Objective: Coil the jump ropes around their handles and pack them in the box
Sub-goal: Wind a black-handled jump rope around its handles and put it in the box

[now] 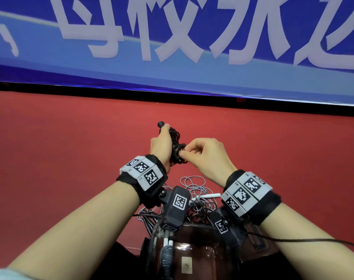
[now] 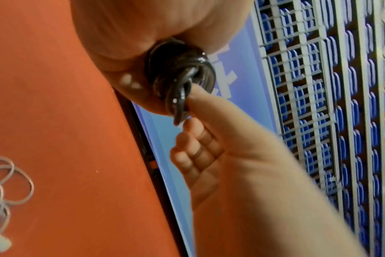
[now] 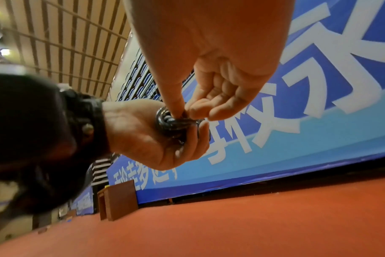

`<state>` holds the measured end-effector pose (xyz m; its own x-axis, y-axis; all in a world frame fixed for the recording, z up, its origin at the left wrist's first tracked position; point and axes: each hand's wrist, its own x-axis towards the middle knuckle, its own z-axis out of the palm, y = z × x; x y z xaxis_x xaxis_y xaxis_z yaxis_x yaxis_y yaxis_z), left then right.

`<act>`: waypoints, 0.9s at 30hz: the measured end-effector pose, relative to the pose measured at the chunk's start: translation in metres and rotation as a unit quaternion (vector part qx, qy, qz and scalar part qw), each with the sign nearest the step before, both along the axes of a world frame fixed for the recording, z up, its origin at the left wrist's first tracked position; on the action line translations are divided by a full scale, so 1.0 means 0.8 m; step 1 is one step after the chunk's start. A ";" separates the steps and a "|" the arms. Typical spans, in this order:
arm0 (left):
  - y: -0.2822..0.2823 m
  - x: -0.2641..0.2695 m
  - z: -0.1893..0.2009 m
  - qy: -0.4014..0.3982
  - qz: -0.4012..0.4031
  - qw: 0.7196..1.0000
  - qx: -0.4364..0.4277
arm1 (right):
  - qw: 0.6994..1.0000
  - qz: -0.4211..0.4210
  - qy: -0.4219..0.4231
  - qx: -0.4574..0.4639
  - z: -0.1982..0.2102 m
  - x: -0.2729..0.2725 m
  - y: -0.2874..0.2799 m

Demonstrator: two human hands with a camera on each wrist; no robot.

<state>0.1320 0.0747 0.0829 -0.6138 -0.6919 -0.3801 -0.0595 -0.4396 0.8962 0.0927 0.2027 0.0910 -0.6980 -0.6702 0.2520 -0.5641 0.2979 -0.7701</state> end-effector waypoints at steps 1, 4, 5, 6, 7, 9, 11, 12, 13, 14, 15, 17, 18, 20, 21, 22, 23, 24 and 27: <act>0.000 0.002 0.003 0.014 -0.020 0.999 0.043 | 1.000 -0.001 0.010 0.006 -0.001 0.000 -0.001; -0.004 0.004 0.007 0.024 -0.041 0.994 0.103 | 0.998 -0.002 0.054 0.034 -0.007 0.000 -0.006; -0.004 0.004 0.008 0.017 -0.040 0.994 0.096 | 0.997 0.006 0.071 0.037 -0.009 0.000 -0.007; -0.003 0.002 0.007 0.007 -0.028 0.997 0.076 | 0.995 0.021 0.087 0.037 -0.010 0.001 -0.007; -0.002 0.002 0.006 0.003 -0.002 0.999 0.049 | 0.994 0.041 0.098 0.031 -0.010 0.002 -0.007; -0.002 0.000 0.006 0.022 0.054 0.998 0.019 | 0.993 0.075 0.096 0.004 -0.007 0.004 -0.006; -0.009 -0.002 0.006 0.042 0.065 0.996 0.036 | 0.994 0.090 0.061 -0.027 -0.003 0.002 -0.004; -0.015 -0.003 0.006 0.051 0.061 0.995 0.063 | 0.994 0.094 0.045 -0.036 -0.001 0.002 -0.003; -0.022 -0.003 0.006 0.058 0.055 0.992 0.096 | 0.994 0.100 0.036 -0.038 0.001 0.003 -0.002; -0.028 -0.003 0.006 0.063 0.049 0.989 0.125 | 0.993 0.107 0.032 -0.036 0.002 0.006 -0.002; -0.033 -0.004 0.005 0.063 0.047 0.987 0.141 | 0.992 0.115 0.029 -0.033 0.003 0.010 -0.002; -0.038 -0.004 0.009 0.070 0.042 0.986 0.147 | 0.992 0.119 0.007 -0.042 0.003 0.014 -0.002; -0.038 -0.003 0.014 0.080 0.039 0.985 0.146 | 0.991 0.120 -0.021 -0.056 0.004 0.015 -0.003; -0.040 -0.004 0.018 0.100 0.031 0.984 0.145 | 0.981 0.120 -0.122 -0.094 0.006 0.015 -0.006; -0.041 -0.004 0.020 0.109 0.025 0.983 0.148 | 0.969 0.121 -0.184 -0.113 0.007 0.015 -0.008; -0.042 -0.004 0.022 0.116 0.021 0.981 0.153 | 0.954 0.122 -0.241 -0.130 0.009 0.015 -0.010; -0.043 -0.005 0.022 0.119 0.020 0.981 0.150 | 0.944 0.121 -0.273 -0.142 0.011 0.013 -0.012; -0.043 -0.005 0.022 0.122 0.019 0.982 0.143 | 0.943 0.116 -0.277 -0.145 0.012 0.009 -0.013; -0.033 -0.008 0.024 0.111 -0.017 0.989 0.094 | 0.962 0.071 -0.216 -0.148 0.013 -0.012 -0.014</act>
